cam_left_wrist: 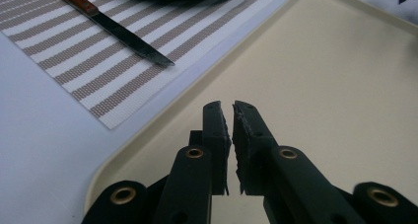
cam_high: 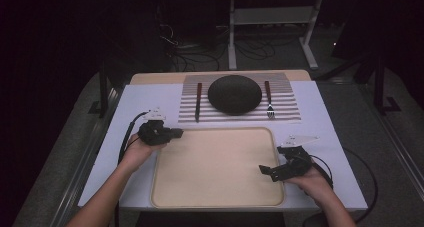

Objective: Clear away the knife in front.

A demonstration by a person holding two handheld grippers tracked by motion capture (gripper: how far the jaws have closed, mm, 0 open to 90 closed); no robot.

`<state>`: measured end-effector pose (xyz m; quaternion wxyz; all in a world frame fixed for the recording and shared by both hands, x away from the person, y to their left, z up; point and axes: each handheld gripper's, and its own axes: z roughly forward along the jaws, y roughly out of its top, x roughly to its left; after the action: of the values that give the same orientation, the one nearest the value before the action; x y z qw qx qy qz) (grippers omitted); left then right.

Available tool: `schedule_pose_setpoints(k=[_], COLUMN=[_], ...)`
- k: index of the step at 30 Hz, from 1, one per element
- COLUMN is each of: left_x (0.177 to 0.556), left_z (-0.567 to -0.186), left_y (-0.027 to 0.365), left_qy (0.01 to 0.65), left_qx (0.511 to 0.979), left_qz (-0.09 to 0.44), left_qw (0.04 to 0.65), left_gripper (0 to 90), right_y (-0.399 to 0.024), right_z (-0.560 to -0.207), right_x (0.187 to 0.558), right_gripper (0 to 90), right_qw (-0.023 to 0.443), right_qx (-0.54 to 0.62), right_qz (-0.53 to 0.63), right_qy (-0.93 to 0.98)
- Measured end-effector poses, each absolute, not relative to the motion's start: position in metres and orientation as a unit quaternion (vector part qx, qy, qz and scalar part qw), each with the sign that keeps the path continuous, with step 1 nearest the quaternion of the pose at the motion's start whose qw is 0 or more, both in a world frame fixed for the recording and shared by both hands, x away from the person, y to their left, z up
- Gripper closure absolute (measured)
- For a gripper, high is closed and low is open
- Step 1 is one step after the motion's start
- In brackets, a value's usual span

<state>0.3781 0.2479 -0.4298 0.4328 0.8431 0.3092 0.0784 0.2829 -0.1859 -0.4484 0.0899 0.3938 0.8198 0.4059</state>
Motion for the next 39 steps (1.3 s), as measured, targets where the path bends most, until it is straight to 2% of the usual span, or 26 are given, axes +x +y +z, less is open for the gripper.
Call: schedule_pose_setpoints(k=[4,31,39], left_x=[0.384,0.43,0.443], left_z=[-0.429,-0.434,-0.439], left_y=[0.245,0.213,0.201], left_qy=[0.308,0.34,0.328], left_qx=[0.845,0.838,0.845], left_qz=[0.08,0.078,0.081], left_qw=[0.429,0.419,0.413], left_gripper=[89.4,90.0,90.0], right_y=[-0.186,-0.186,-0.186], right_z=[-0.449,-0.448,-0.448], right_x=[0.283,0.283,0.283], right_gripper=[0.0,0.0,0.0], right_qw=[0.087,0.087,0.086], right_qx=[0.394,0.395,0.395], right_qz=[0.407,0.405,0.406], right_qy=[0.82,0.82,0.82])
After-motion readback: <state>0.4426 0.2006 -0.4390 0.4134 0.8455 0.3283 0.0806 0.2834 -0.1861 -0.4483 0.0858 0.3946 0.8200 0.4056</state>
